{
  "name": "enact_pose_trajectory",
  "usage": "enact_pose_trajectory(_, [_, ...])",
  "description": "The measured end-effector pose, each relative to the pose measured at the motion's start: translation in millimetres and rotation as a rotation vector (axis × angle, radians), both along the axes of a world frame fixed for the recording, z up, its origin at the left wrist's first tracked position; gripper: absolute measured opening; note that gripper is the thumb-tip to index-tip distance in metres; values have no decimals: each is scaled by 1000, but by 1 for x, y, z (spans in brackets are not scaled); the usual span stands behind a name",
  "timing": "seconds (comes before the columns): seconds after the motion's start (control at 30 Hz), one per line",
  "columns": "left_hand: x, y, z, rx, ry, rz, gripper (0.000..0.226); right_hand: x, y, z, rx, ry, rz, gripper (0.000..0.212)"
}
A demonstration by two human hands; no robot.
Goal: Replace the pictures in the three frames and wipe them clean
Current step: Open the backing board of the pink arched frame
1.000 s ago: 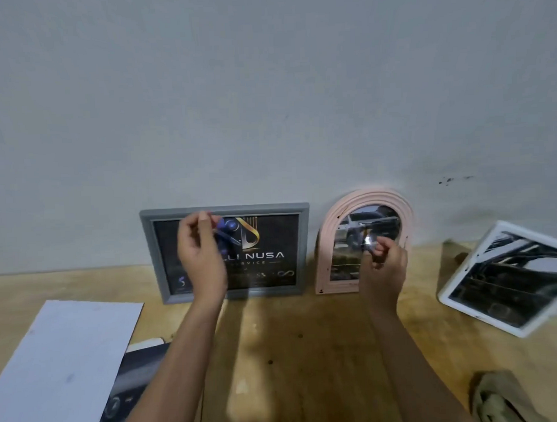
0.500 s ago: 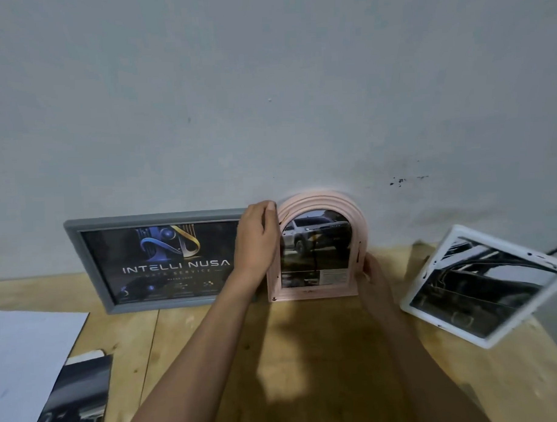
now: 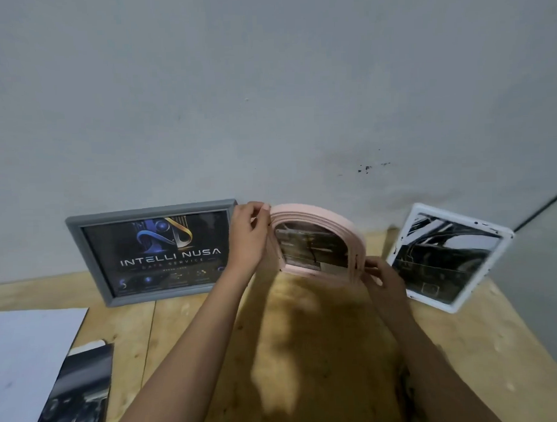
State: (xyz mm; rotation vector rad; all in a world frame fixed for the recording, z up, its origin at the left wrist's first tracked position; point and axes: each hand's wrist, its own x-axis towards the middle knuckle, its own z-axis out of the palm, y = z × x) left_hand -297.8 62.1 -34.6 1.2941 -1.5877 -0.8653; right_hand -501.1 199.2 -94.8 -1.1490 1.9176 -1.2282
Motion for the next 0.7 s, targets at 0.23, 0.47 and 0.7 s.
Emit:
enact_pose_trajectory(0.23, [35,62,-15,115,-5,11,29,32,76,0,-112,337,-100,21])
enact_pose_trajectory(0.47, [76,118,-54,283,60,-106,33,79,156,-37,-178,485,-135,16])
enact_pose_trajectory(0.7, [96,148,-93,408,48,-65,27,110,200,-70,-23,825,-64,29])
